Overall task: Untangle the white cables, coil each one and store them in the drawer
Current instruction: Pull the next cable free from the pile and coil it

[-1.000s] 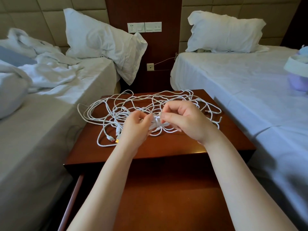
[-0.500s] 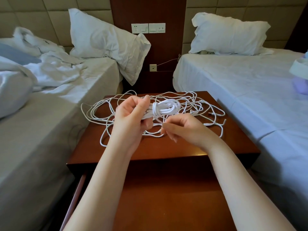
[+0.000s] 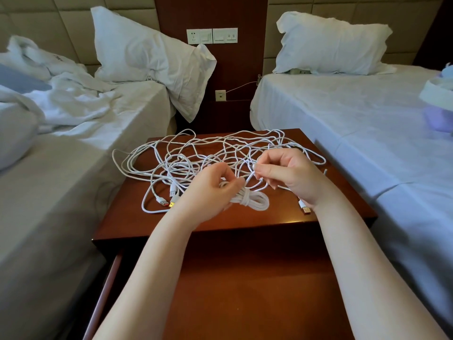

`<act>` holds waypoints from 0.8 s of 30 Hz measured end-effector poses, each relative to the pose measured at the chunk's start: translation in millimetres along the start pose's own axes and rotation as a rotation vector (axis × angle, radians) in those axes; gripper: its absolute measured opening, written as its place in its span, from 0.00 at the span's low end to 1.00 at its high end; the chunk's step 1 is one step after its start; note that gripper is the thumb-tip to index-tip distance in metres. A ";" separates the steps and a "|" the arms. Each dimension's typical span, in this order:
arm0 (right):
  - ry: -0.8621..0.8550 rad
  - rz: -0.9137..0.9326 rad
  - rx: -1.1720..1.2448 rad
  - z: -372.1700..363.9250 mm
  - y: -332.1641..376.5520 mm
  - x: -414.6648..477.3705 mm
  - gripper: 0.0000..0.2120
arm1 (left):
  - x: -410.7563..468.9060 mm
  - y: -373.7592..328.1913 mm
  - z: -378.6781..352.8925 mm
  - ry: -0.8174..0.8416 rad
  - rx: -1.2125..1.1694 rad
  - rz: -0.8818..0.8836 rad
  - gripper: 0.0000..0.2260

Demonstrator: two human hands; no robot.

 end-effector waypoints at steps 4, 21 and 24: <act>0.049 0.003 -0.165 -6.6 5.6 1.6 0.09 | 8.7 8.7 1.0 -0.192 0.052 0.043 0.11; 0.033 0.050 -0.358 -21.0 8.7 7.0 0.04 | 15.7 14.1 6.0 -0.504 -0.069 0.033 0.15; 0.048 0.047 -0.297 -17.5 6.5 6.2 0.03 | 13.8 12.0 7.6 -0.521 0.084 -0.014 0.16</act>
Point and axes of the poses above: each hand's wrist, its own x-axis towards the middle knuckle, its own z-axis out of the back of the hand, y = z × x, the point moved 3 cm from there along x, towards the middle knuckle, and after that the axes turned 8 degrees about z, right-handed, at the moved point
